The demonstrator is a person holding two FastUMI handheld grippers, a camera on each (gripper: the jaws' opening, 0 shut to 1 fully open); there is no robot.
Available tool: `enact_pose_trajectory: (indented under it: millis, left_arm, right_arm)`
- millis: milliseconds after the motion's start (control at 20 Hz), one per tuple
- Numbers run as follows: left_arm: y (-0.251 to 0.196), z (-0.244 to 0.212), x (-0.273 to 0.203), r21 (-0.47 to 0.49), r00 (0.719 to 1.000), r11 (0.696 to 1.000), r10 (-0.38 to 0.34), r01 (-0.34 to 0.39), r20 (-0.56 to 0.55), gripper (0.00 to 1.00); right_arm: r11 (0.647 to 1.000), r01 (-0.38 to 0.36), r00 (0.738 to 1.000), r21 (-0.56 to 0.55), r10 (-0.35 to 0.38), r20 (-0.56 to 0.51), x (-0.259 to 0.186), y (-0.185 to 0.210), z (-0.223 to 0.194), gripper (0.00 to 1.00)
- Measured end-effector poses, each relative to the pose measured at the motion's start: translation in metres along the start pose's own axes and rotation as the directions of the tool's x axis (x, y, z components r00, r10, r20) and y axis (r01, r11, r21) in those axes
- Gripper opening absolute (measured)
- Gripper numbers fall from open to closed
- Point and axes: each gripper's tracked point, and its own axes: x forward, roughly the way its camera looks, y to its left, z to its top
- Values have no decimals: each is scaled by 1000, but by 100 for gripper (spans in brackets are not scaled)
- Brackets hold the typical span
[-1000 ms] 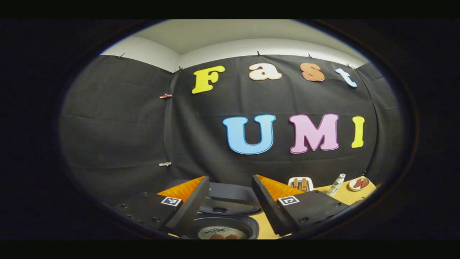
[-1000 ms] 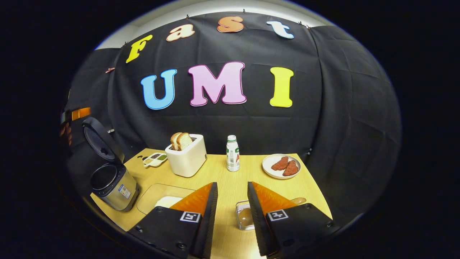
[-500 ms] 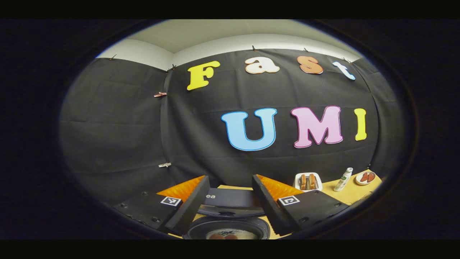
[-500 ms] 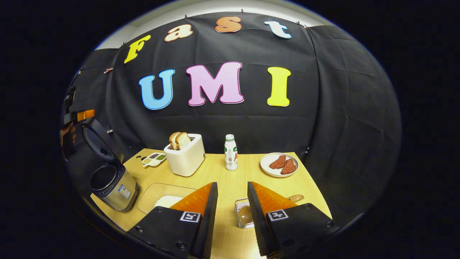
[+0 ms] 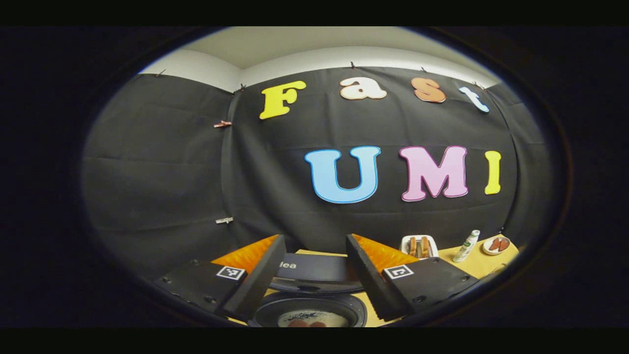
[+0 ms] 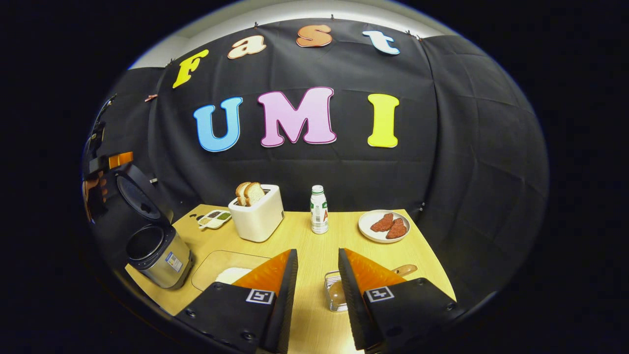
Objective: Close the left gripper, press the button to open the rice cooker; take a wooden spoon from the chopstick holder with the right hand, scoop a spoonful of rice and pour it into the rice cooker, then put the wooden spoon back into the chopstick holder.
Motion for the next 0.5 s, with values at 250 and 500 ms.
enact_pose_trajectory:
  millis: [250, 500]
  left_arm:
    - [1, -12, -24, -1, 1000, 1000, -4, 4, -10, 88]
    - [4, -32, -53, 4, 999, 1000, 14, -14, -36, 88]
  right_arm:
    - [1000, -3, 1000, 7, 3, 2, -4, 1, -3, 52]
    - [1000, -26, 1000, -1, 26, -6, -8, 9, -6, 53]
